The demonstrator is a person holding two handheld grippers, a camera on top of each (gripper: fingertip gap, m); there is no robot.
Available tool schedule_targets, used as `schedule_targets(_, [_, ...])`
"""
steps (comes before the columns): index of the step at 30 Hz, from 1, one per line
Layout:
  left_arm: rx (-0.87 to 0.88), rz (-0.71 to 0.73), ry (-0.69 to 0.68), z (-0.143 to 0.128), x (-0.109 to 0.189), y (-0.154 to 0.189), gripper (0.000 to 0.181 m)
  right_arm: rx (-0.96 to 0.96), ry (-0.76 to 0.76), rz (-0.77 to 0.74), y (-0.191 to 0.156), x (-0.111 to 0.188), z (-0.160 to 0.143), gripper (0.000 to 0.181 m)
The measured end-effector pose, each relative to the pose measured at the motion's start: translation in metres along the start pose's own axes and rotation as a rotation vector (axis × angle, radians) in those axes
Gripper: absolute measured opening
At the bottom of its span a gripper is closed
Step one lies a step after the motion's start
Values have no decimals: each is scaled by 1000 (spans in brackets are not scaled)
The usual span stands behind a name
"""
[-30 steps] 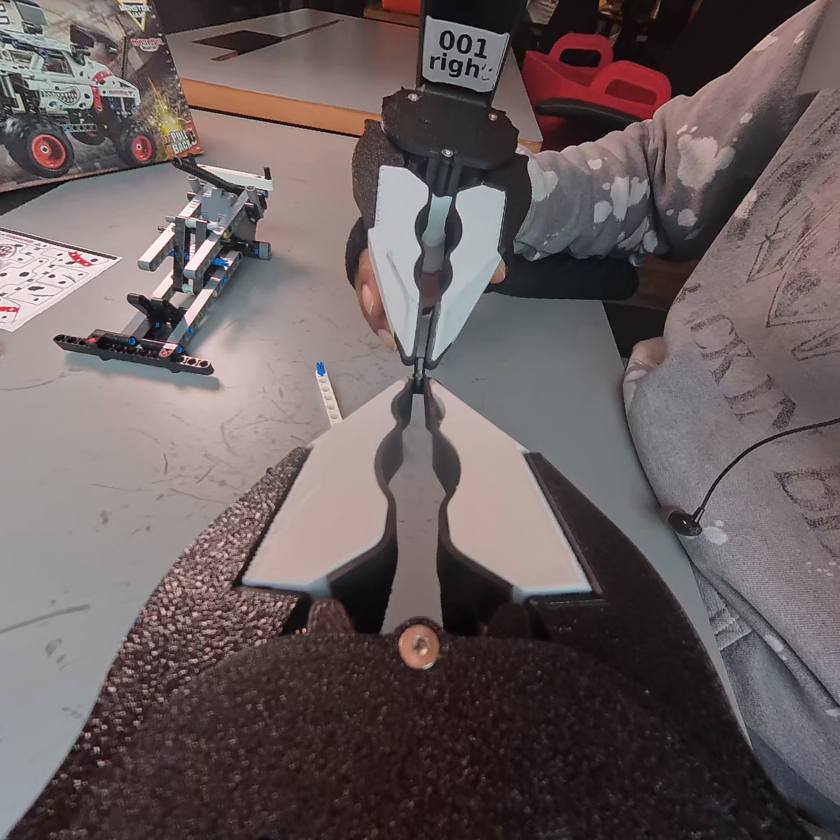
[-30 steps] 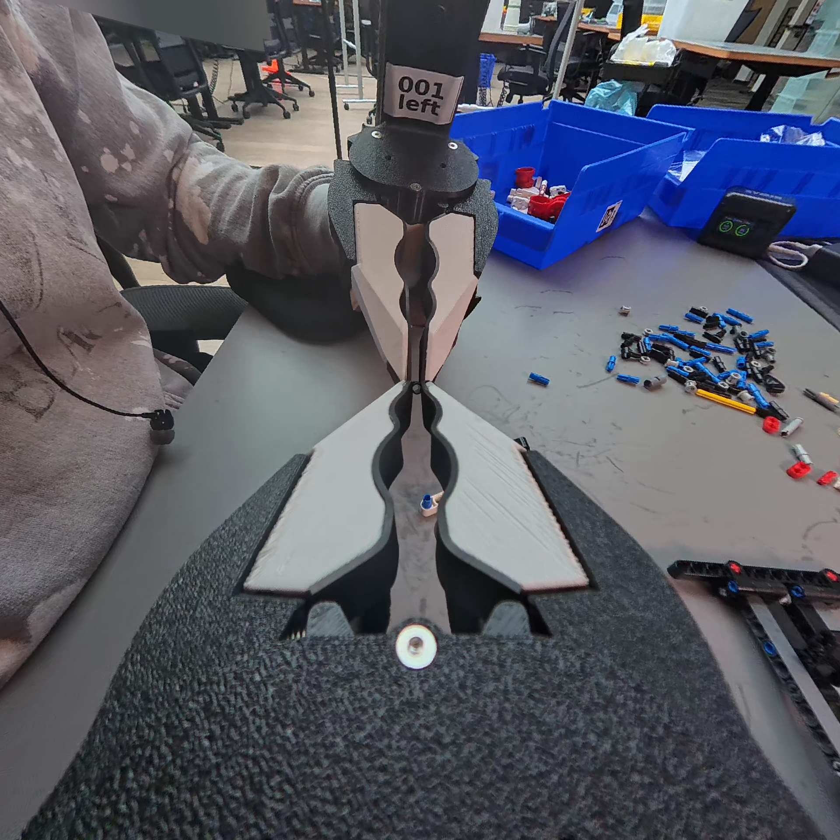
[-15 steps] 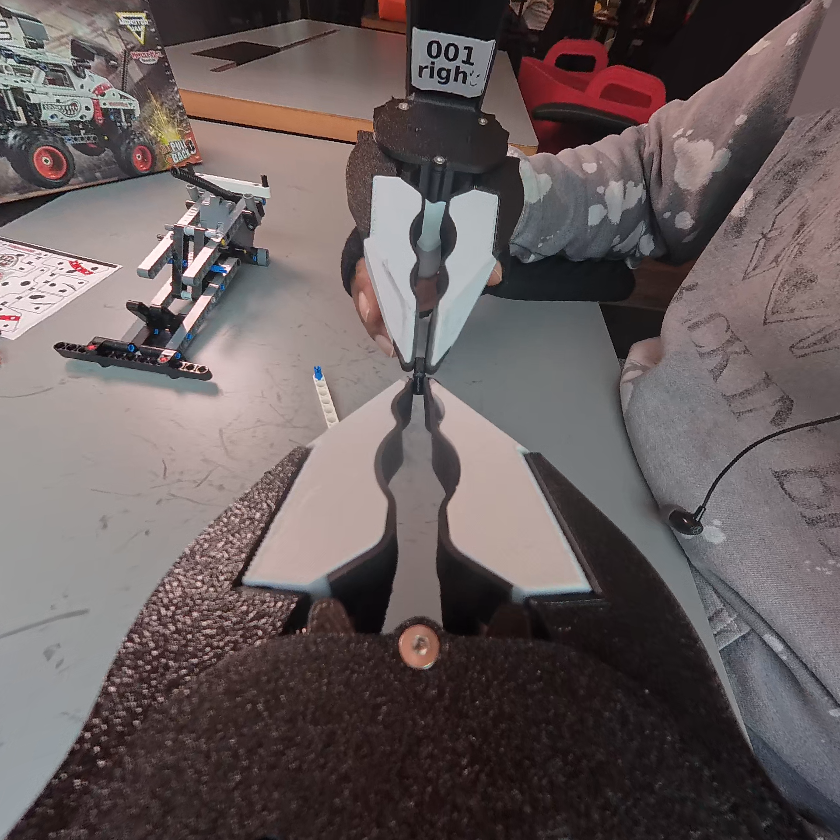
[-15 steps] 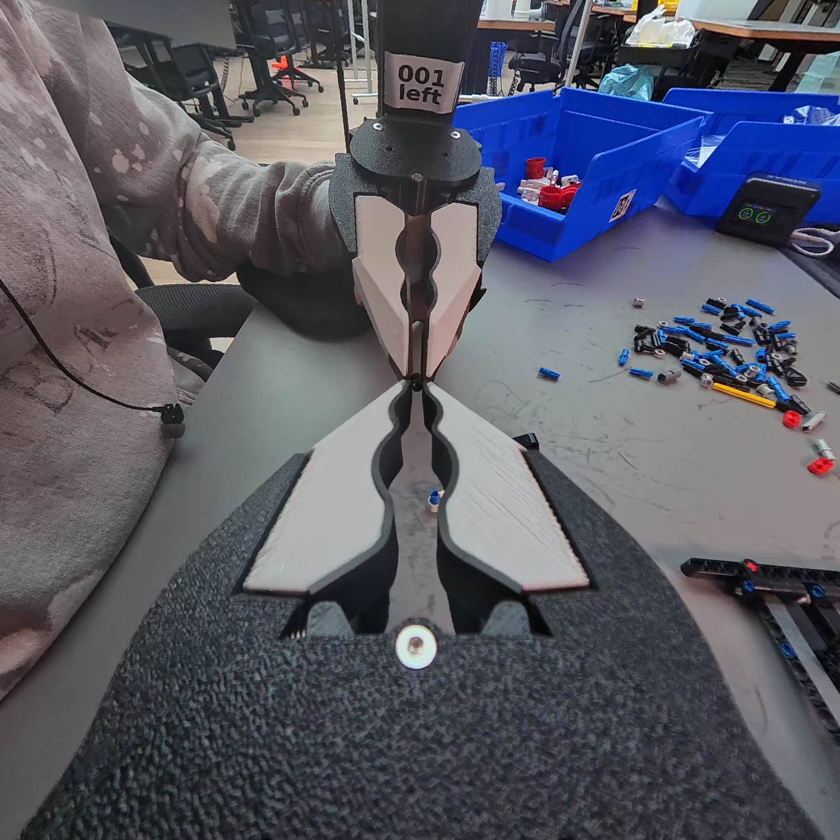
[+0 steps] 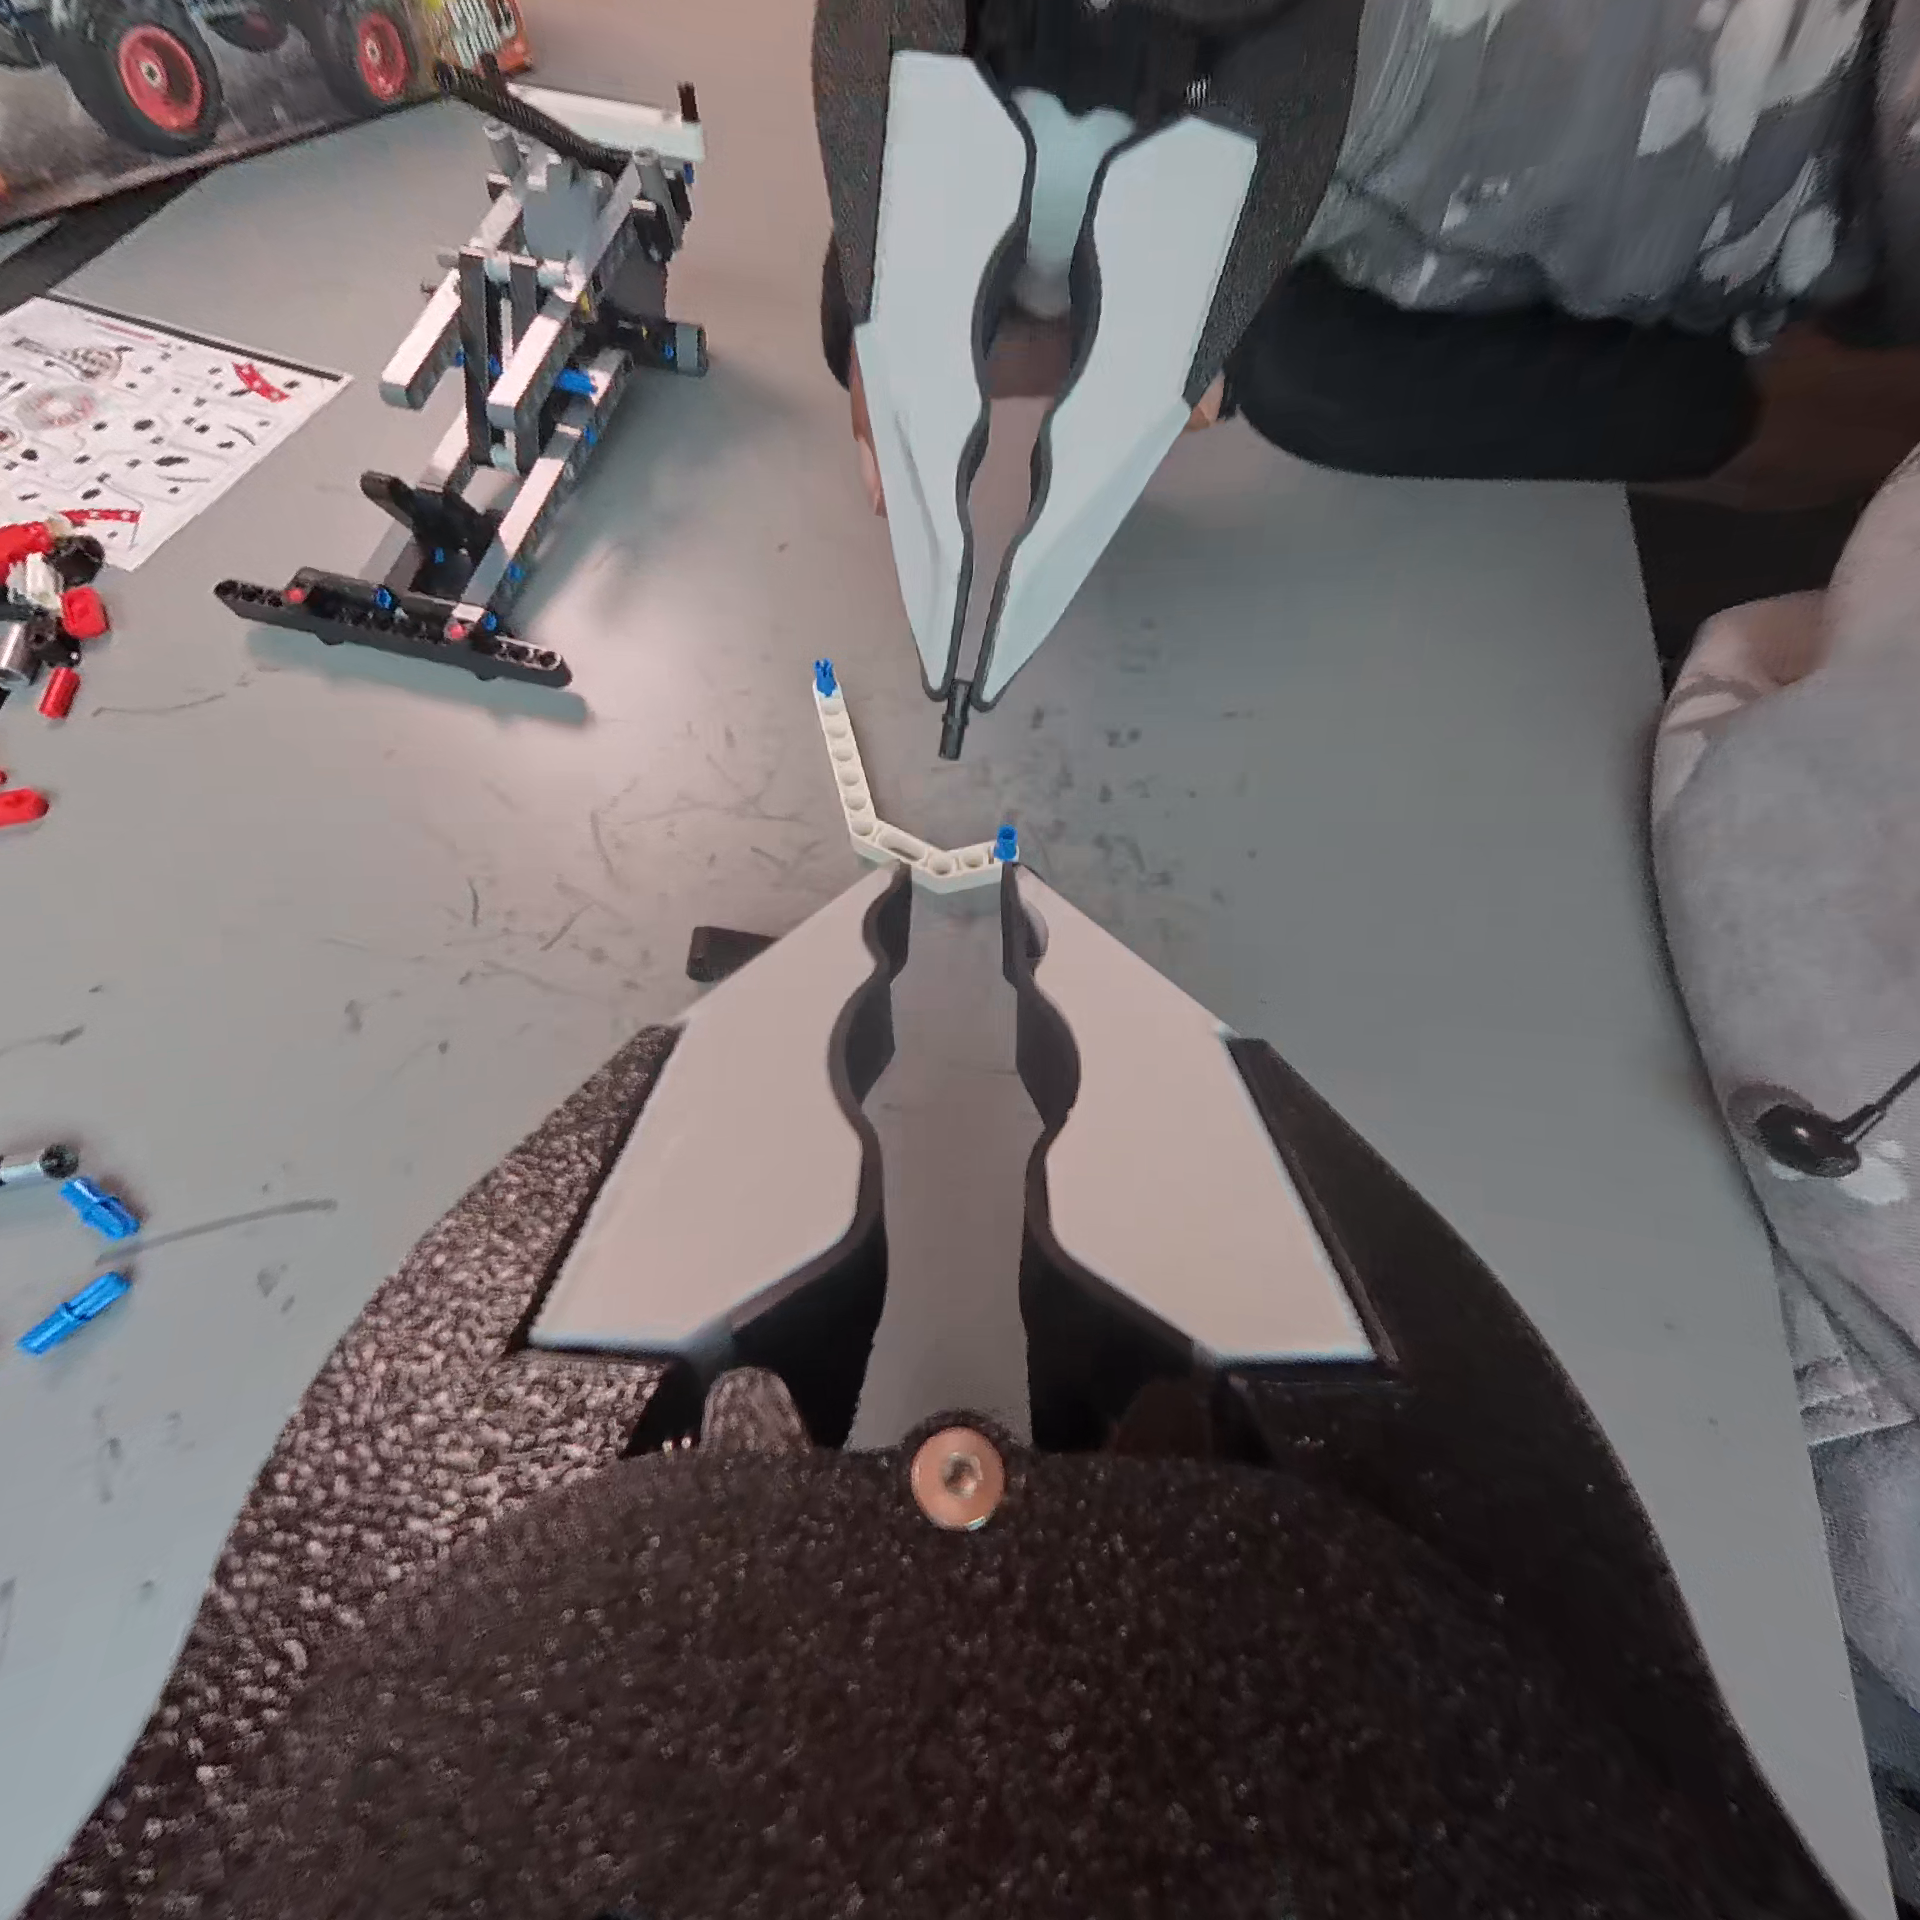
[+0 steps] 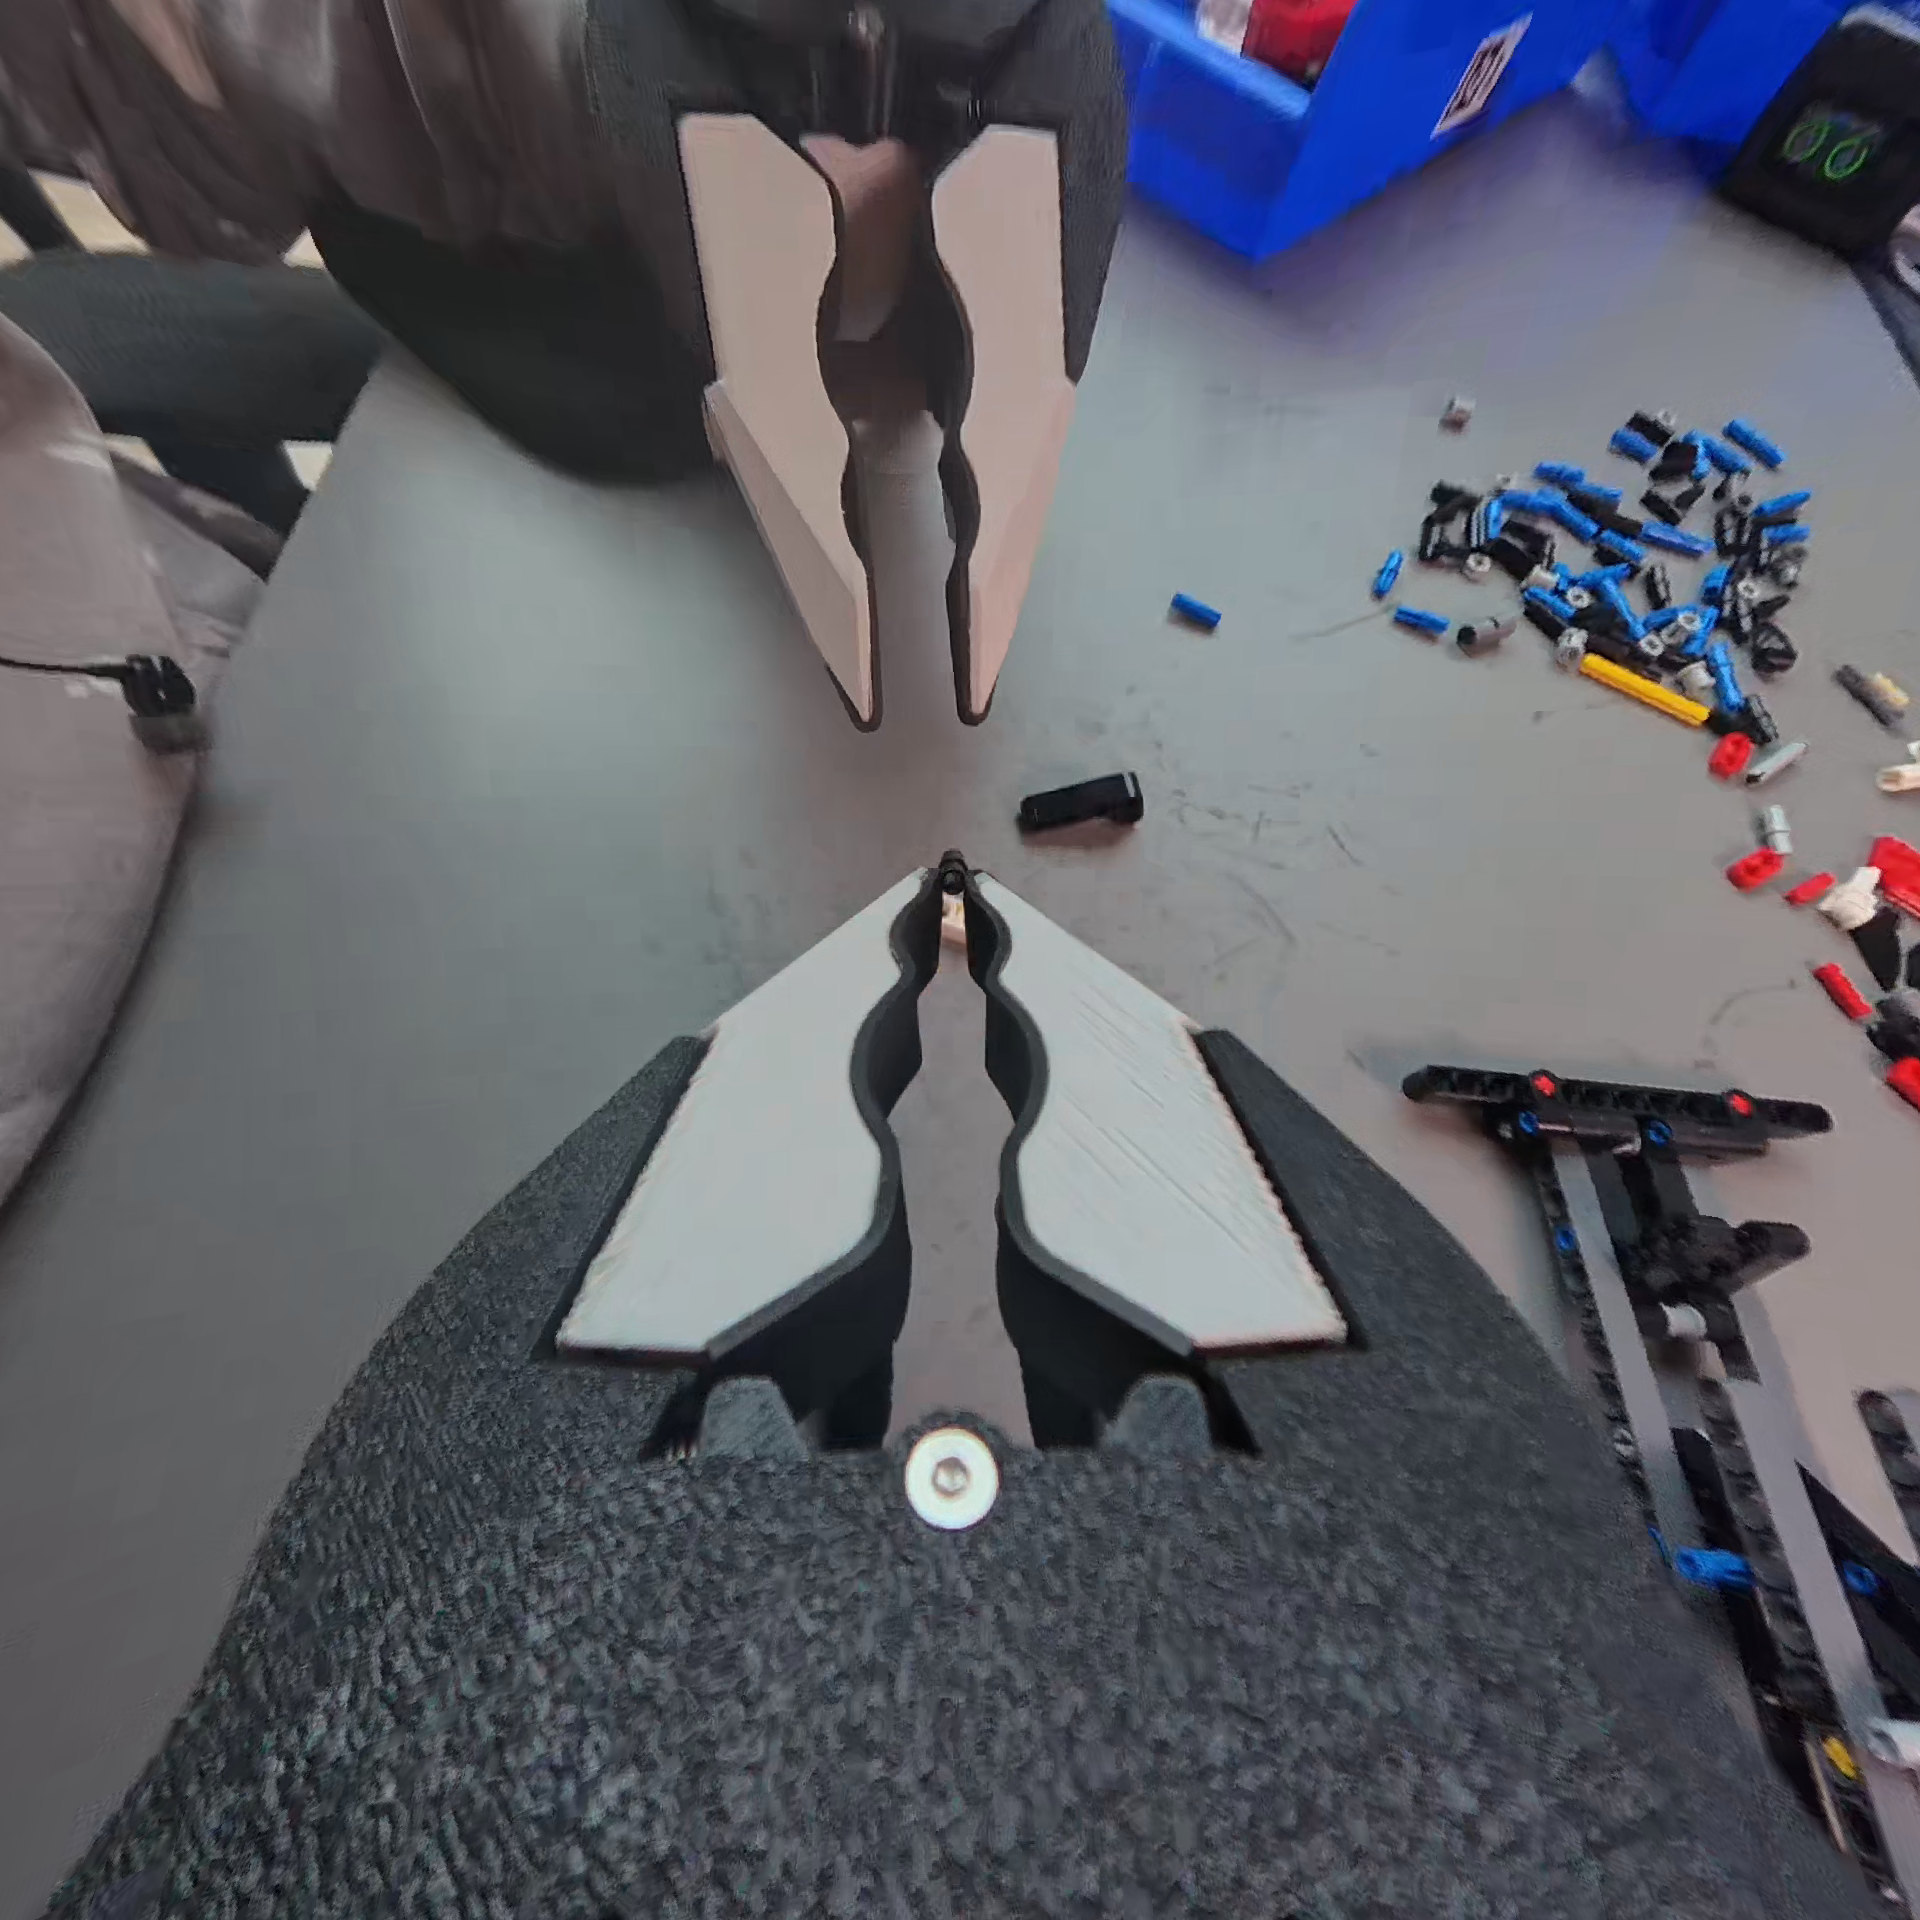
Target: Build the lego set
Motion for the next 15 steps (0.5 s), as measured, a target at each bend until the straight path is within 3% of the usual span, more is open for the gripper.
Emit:
schedule_targets(7, [0, 61, -157, -10, -25, 5, 30, 152, -302, 78, -2, -19, -2, 3])
schedule_targets(15, [75, 105, -219, -8, -43, 8, 40, 207, -427, 113, -1, -30, 2, 4])
Point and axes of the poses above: each gripper's, where its closed fingertips meet, x back along the fingers, z out of its top, y = z × x across the jaws, the point moved 4 cm from there along x, back along the fingers, and after that the axes turned 12 degrees about -y, right-handed, at the moved point
